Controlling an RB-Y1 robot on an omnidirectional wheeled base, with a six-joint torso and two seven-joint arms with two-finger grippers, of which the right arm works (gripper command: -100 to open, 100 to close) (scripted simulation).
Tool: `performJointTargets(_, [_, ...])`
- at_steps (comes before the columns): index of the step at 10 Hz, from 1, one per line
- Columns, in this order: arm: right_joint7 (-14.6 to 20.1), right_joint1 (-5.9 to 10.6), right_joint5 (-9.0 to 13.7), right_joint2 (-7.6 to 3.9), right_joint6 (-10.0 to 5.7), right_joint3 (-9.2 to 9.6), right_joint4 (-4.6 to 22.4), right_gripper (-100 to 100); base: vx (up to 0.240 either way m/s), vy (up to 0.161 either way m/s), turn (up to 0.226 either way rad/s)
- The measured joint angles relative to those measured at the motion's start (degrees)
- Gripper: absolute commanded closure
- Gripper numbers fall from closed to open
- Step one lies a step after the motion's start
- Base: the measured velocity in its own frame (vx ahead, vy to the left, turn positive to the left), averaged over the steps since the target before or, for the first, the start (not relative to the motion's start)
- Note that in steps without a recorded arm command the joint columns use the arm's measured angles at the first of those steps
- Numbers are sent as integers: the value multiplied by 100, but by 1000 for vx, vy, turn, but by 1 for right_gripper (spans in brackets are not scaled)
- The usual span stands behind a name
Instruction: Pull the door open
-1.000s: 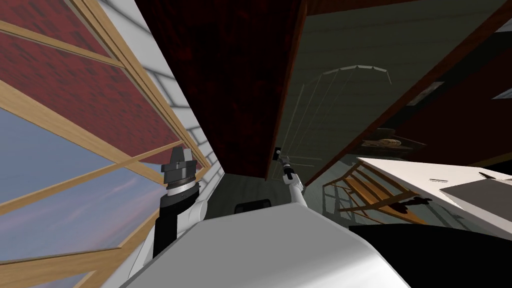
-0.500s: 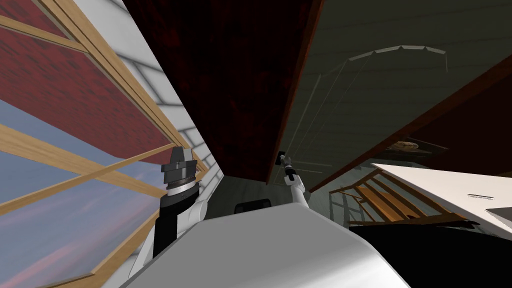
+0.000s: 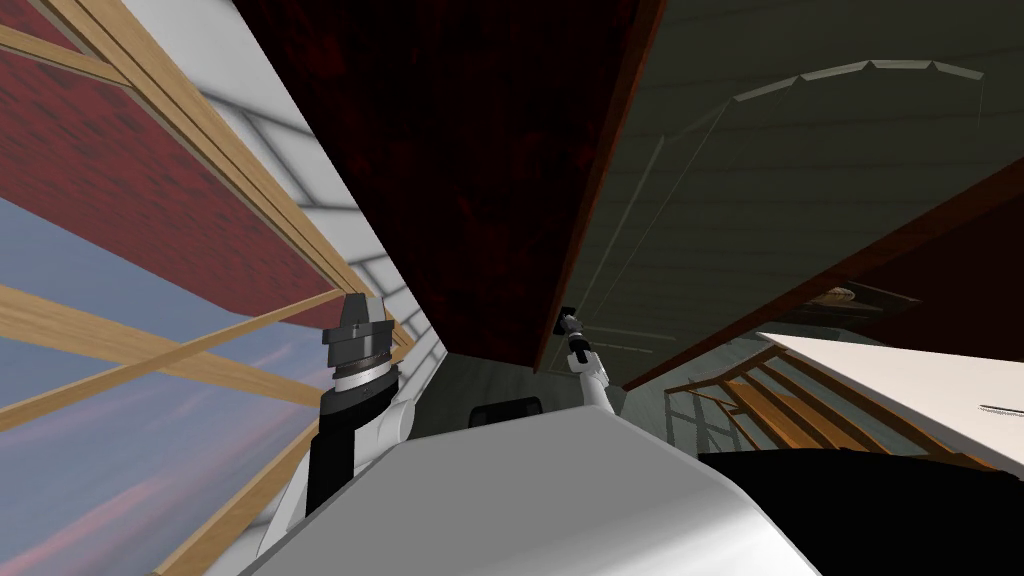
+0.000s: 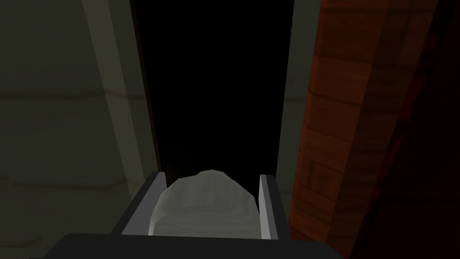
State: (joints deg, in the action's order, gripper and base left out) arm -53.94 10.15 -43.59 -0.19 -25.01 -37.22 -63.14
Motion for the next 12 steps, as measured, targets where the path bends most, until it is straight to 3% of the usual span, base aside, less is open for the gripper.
performJointTargets(5, [67, -7, 44, -5, 6, 24, 9, 100, -6, -2, 7])
performJointTargets(12, [1017, -119, 555, -129, 38, 277, -79, 100, -22, -5, 16])
